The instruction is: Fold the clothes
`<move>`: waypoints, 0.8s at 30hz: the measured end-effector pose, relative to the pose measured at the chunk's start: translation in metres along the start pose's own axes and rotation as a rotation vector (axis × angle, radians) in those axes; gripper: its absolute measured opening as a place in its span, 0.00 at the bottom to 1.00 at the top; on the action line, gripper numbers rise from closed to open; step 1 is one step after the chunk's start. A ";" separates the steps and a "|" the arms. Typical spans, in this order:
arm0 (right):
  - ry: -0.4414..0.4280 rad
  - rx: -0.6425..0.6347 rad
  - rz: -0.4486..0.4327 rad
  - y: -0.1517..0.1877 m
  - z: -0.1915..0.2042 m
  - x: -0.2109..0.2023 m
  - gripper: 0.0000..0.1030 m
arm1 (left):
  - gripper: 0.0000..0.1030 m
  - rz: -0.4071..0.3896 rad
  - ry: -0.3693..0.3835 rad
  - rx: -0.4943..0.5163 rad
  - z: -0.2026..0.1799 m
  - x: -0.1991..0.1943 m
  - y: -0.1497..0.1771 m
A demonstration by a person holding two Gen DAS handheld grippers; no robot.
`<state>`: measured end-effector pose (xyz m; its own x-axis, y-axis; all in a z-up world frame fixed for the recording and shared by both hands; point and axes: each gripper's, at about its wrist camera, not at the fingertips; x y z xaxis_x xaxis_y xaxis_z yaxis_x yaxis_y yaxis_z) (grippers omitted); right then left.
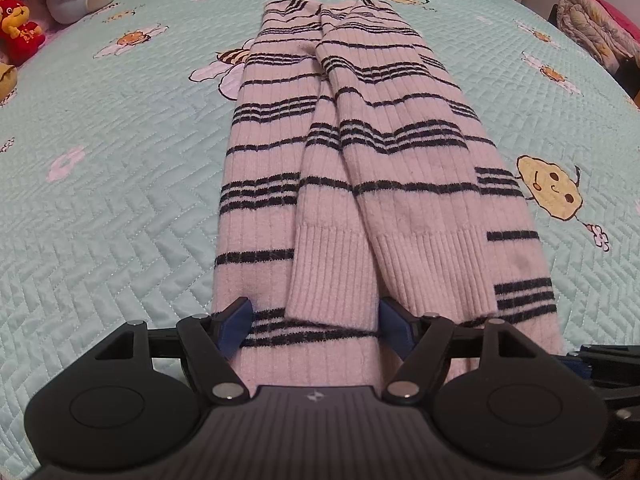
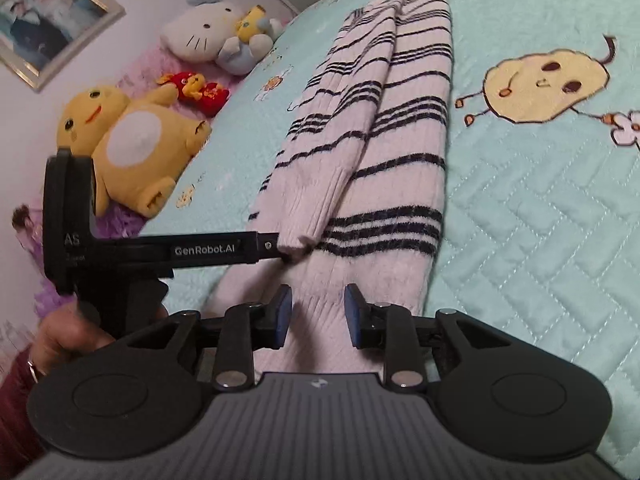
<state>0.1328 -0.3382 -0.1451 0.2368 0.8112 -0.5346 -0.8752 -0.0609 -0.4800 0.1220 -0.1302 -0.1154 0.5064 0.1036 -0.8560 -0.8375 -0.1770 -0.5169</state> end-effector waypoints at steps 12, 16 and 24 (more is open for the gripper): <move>-0.084 0.065 -0.003 -0.019 -0.020 -0.004 0.32 | 0.61 -0.010 0.140 -0.071 0.023 -0.025 0.000; -0.148 0.095 -0.045 -0.031 -0.027 -0.014 0.33 | 0.61 -0.074 0.226 -0.169 0.044 -0.042 -0.018; -0.148 0.174 -0.208 -0.111 -0.064 -0.028 0.37 | 0.61 -0.183 0.218 -0.232 0.072 -0.029 -0.092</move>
Point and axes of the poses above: each gripper's, at about its wrist camera, not at the fingertips, and x roughly the way its jaws point, z to its left, y to its underside, and after that the axes turned 1 degree about x, right-handed
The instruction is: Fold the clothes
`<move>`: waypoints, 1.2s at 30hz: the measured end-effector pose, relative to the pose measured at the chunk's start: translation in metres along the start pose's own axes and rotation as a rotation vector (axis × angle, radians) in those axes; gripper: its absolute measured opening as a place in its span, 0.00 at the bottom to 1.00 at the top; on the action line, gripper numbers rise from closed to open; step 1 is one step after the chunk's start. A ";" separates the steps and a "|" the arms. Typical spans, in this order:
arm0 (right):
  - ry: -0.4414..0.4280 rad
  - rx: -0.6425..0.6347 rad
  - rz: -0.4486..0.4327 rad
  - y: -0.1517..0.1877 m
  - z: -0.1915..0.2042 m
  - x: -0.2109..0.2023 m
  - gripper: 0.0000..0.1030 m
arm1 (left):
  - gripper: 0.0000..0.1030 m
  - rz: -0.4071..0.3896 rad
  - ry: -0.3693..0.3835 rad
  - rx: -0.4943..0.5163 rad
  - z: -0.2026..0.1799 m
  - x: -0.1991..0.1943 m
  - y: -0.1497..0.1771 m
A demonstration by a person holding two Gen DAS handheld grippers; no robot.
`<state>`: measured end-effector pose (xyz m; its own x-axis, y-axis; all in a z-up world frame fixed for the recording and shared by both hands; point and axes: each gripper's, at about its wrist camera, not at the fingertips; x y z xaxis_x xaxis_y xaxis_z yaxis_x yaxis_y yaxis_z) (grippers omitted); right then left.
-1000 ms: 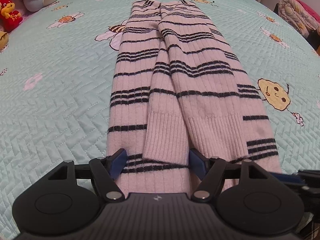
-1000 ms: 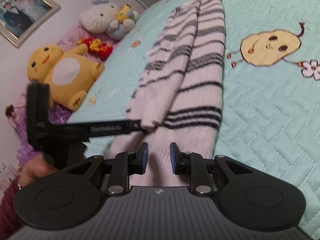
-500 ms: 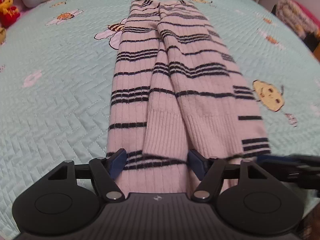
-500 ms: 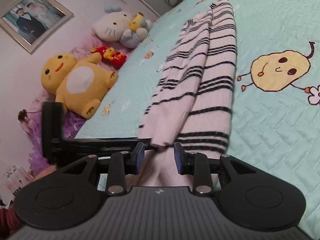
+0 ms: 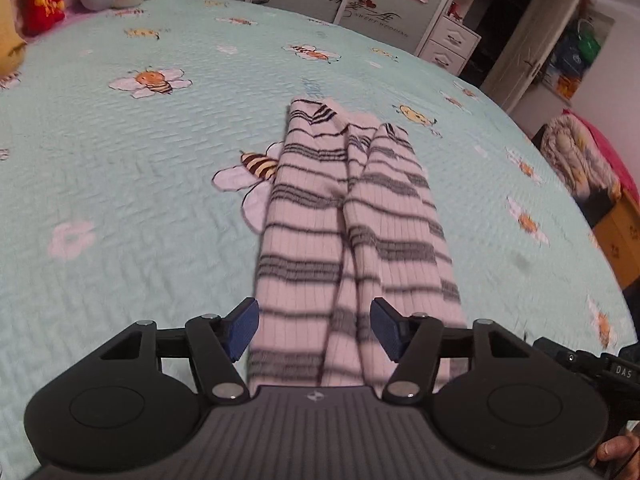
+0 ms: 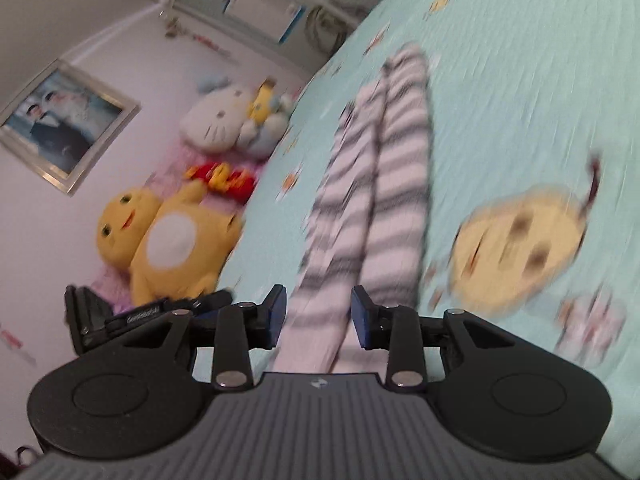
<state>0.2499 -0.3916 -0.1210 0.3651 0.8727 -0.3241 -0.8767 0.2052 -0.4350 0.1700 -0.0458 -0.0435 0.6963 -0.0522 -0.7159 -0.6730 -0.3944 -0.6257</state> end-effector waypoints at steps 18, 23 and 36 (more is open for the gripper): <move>-0.116 0.016 0.101 -0.092 -0.011 0.132 0.26 | 0.00 0.130 0.348 0.082 -0.013 0.122 -0.071; -0.098 -0.004 0.169 -0.087 -0.026 0.148 0.26 | 0.02 0.195 0.323 0.130 -0.005 0.148 -0.066; 0.029 -0.089 0.225 -0.081 -0.024 0.143 0.02 | 0.03 0.222 0.252 0.202 0.001 0.146 -0.060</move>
<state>0.3806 -0.2943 -0.1526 0.1733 0.8787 -0.4448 -0.9065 -0.0343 -0.4208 0.3117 -0.0286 -0.1109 0.5507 -0.3500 -0.7578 -0.8323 -0.1608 -0.5305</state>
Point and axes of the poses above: each gripper's, at about its wrist camera, not at the fingertips, and x roughly the way its jaws point, z to its left, y to its underside, and after that the axes turned 1 degree about x, right-handed
